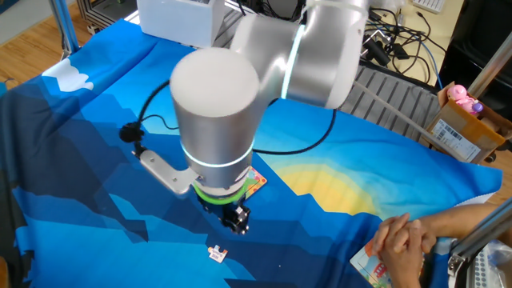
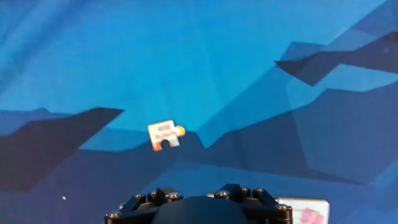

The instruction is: Assemble one piece of a puzzle

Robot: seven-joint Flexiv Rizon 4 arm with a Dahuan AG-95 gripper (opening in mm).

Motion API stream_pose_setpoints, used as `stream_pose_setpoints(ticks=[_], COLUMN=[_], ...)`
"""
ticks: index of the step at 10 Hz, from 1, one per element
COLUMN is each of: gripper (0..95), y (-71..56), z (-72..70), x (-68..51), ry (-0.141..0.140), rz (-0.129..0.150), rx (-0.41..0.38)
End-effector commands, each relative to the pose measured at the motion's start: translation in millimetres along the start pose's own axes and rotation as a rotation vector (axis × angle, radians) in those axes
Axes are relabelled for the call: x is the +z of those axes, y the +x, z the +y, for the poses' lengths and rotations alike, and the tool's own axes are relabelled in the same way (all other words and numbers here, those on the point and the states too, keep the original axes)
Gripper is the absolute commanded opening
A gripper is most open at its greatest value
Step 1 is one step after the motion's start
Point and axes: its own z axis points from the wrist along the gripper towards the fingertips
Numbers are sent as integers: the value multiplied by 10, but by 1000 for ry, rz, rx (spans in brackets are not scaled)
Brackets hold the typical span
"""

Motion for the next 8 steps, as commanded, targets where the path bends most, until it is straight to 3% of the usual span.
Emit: stream_pose_setpoints(ticks=[1, 8], gripper=[570, 570], y=[-19, -237], z=[88, 307], x=[48, 209], ry=[0, -7], rz=[-4, -10], rx=[-1, -35])
